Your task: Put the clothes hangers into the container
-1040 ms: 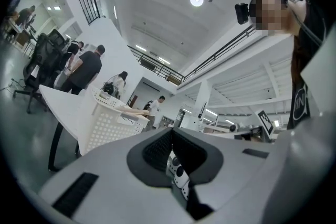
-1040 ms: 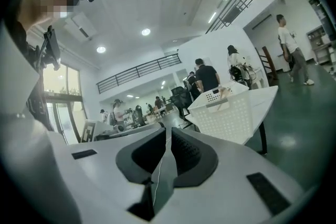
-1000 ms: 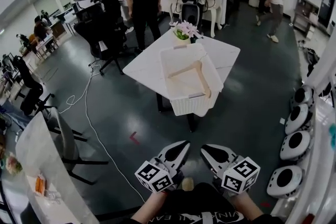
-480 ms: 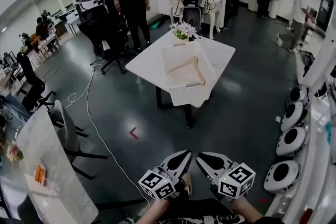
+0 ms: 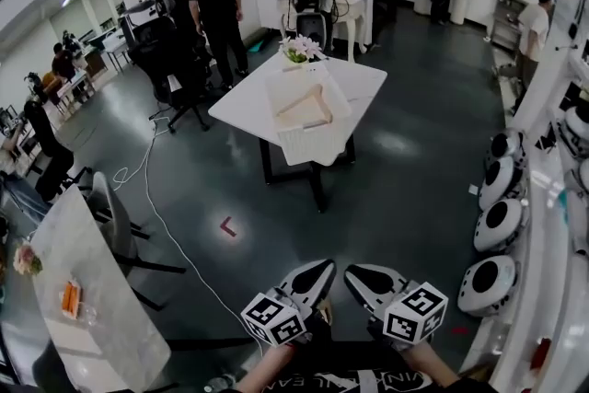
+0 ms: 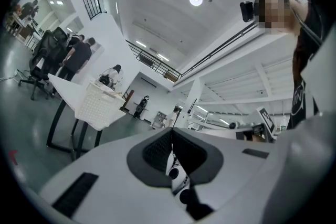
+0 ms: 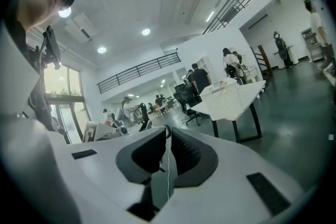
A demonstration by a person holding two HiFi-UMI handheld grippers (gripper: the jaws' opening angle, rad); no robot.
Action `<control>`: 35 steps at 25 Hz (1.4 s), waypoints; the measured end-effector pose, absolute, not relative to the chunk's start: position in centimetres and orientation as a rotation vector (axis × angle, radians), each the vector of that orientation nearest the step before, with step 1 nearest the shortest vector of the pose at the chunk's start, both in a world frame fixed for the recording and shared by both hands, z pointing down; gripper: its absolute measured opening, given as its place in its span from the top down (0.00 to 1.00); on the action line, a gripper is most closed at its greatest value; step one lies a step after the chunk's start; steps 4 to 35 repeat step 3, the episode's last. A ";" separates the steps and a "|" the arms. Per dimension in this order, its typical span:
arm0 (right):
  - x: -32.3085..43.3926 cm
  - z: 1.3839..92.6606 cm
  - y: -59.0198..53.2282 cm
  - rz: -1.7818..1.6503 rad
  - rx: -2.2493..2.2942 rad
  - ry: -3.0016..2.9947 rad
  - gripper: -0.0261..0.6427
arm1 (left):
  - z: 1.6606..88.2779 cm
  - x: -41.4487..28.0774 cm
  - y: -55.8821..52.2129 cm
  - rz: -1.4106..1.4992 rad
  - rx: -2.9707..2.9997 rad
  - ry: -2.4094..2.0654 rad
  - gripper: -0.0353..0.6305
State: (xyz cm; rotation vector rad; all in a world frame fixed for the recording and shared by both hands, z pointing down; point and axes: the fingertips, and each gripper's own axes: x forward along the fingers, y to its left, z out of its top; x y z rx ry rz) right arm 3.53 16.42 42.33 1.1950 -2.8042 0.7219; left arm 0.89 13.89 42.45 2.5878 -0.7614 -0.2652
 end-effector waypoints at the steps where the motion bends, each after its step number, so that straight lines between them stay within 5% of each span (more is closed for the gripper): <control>1: 3.6 42.4 17.2 0.723 1.198 -2.803 0.88 | 42.6 1.1 14.5 -0.260 2.581 -0.756 0.94; 35: 4.0 42.6 18.7 0.728 1.208 -2.798 0.88 | 43.0 1.5 15.7 -0.250 2.568 -0.742 0.93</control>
